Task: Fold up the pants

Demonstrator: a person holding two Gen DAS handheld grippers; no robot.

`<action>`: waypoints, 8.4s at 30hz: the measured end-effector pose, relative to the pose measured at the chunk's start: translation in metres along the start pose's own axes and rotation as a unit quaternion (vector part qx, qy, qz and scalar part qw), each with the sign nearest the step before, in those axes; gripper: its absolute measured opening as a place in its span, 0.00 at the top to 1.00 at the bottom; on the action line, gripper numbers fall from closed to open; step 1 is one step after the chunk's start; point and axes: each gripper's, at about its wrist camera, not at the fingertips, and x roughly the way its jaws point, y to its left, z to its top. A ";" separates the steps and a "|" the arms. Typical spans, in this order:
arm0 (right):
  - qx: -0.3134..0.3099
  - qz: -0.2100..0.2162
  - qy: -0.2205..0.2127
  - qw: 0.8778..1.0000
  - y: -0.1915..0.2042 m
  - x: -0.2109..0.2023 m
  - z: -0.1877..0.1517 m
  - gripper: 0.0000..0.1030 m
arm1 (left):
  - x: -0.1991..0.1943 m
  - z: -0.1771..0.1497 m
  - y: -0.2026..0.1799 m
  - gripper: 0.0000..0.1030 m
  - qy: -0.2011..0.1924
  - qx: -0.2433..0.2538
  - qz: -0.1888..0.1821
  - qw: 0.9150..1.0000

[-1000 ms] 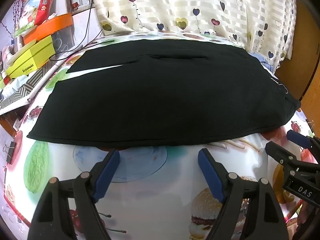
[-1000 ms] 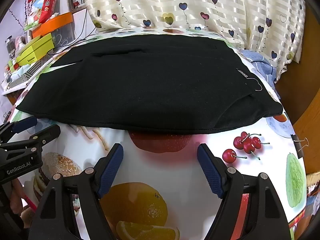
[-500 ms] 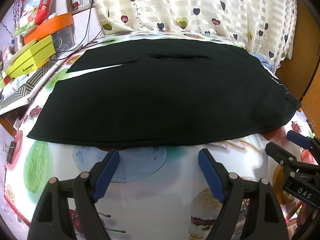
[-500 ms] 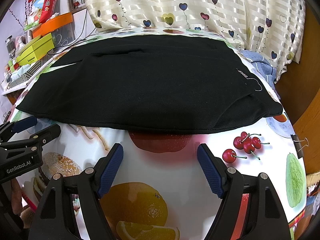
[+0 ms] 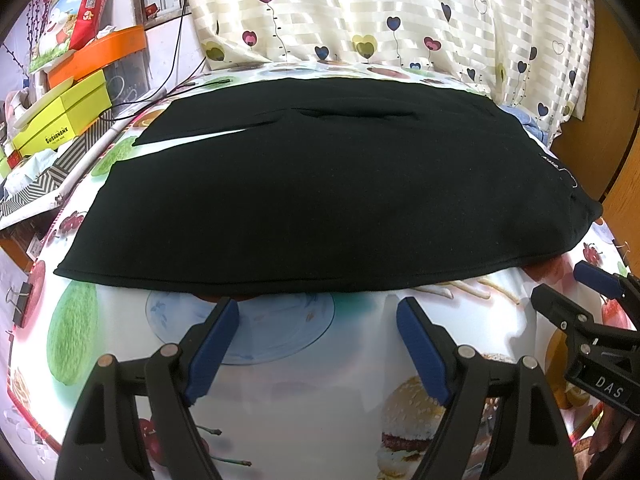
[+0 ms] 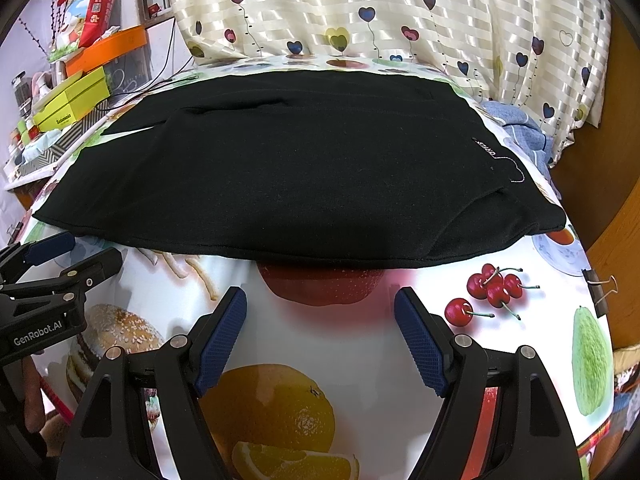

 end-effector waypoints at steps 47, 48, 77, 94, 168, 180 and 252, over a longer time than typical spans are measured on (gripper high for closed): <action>-0.004 0.004 0.003 1.000 0.002 0.003 -0.002 0.26 | 0.000 0.000 -0.001 0.19 -0.001 0.001 0.001 1.000; -0.004 0.004 0.002 1.000 0.002 0.003 -0.001 0.26 | 0.000 0.000 -0.001 0.19 -0.001 0.001 0.002 1.000; -0.016 0.023 0.006 1.000 0.003 -0.012 0.000 0.26 | -0.009 0.005 -0.003 0.24 0.009 0.005 -0.013 1.000; -0.063 0.068 -0.032 0.995 0.016 -0.013 0.057 0.28 | -0.009 0.058 -0.001 0.26 -0.021 0.036 -0.020 0.999; -0.250 0.109 -0.007 0.962 -0.032 0.213 0.317 0.93 | 0.205 0.283 0.066 0.93 -0.018 0.233 -0.052 0.971; -0.245 0.116 -0.118 0.955 -0.038 0.065 0.246 0.93 | 0.050 0.226 0.068 0.93 -0.131 0.158 -0.096 0.974; 0.257 0.025 -0.097 0.961 -0.192 0.019 0.025 0.72 | 0.079 0.108 0.058 0.47 -0.001 0.005 0.102 0.995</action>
